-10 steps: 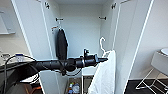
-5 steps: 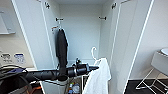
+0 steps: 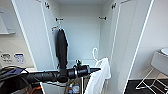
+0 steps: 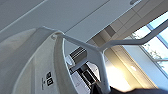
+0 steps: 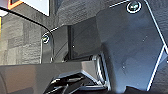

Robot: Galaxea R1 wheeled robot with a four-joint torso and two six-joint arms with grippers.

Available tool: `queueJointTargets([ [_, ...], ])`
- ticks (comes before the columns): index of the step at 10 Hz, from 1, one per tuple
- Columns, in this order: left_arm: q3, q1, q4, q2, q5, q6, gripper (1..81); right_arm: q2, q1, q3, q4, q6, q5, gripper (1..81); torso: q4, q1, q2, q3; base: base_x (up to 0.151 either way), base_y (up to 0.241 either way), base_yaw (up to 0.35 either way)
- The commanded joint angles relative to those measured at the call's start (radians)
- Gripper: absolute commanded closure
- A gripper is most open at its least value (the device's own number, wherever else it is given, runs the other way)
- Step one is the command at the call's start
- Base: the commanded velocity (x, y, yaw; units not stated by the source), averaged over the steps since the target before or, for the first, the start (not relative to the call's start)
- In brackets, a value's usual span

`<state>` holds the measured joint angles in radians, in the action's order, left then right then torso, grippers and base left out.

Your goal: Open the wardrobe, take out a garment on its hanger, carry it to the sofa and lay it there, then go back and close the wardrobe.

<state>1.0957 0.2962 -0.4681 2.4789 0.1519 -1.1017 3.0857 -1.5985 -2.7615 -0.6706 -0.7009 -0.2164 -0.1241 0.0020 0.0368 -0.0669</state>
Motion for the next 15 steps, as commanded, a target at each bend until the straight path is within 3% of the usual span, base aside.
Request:
queueJointTargets([
  [1,-0.023,-0.148,-0.024,-0.003,0.081,0.008,81.1,0.006,0.036,0.005,-0.001,0.000,0.032,1.0,0.000,0.000,0.000,0.000,0.000,0.000,0.000],
  [6,-0.011,-0.137,-0.021,-0.015,0.112,0.000,81.1,0.006,0.033,0.002,0.000,0.000,0.032,1.0,0.000,0.000,0.000,0.000,0.000,0.000,0.000],
  [15,-0.056,-0.099,-0.058,-0.063,0.100,0.002,81.1,-0.011,0.015,0.010,-0.004,0.007,0.014,1.0,0.000,0.000,0.000,0.000,0.000,0.000,-0.160],
])
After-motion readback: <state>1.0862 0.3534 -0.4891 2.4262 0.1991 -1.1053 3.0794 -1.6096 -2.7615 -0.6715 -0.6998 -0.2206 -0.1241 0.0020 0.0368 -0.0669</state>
